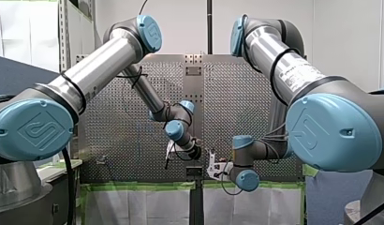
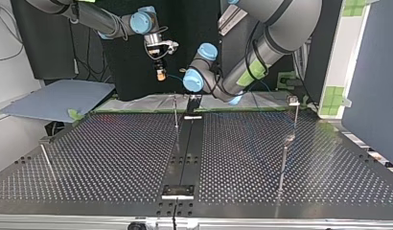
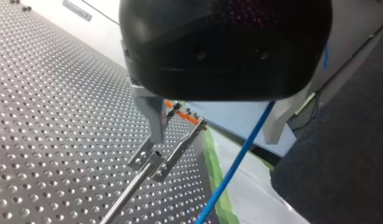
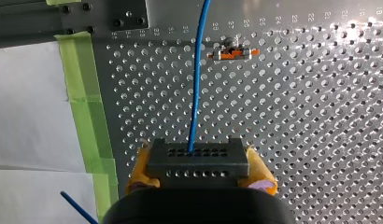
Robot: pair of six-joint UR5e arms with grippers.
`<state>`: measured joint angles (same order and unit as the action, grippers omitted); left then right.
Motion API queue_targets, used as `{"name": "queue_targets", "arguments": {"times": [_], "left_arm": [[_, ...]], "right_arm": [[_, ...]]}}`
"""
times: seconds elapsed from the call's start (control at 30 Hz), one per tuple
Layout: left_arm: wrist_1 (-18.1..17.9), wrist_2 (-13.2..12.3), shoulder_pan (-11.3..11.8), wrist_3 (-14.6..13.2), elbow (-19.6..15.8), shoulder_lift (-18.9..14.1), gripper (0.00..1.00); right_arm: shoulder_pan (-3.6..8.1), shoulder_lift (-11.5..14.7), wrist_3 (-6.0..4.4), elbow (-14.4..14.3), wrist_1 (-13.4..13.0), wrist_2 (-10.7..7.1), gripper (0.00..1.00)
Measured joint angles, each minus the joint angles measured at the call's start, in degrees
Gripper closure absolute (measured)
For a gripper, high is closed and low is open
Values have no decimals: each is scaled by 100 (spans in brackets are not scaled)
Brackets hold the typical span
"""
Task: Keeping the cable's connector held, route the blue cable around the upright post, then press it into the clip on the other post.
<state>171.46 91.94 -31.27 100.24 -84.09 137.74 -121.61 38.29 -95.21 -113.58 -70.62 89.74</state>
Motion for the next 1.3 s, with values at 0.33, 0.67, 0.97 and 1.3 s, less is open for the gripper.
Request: {"name": "queue_targets", "arguments": {"times": [0.33, 0.67, 0.97, 1.3], "left_arm": [[75, 45, -13, -298, 0, 1, 46], [217, 47, -61, -840, 0, 1, 86], [330, 301, -90, -971, 0, 1, 99], [171, 443, -93, -979, -1, 1, 99]], "right_arm": [[-1, 0, -3, 2, 1, 0, 100], [-7, 0, 1, 1, 3, 0, 100], [10, 1, -7, 3, 3, 3, 100], [47, 1, 15, 15, 3, -3, 100]]}}
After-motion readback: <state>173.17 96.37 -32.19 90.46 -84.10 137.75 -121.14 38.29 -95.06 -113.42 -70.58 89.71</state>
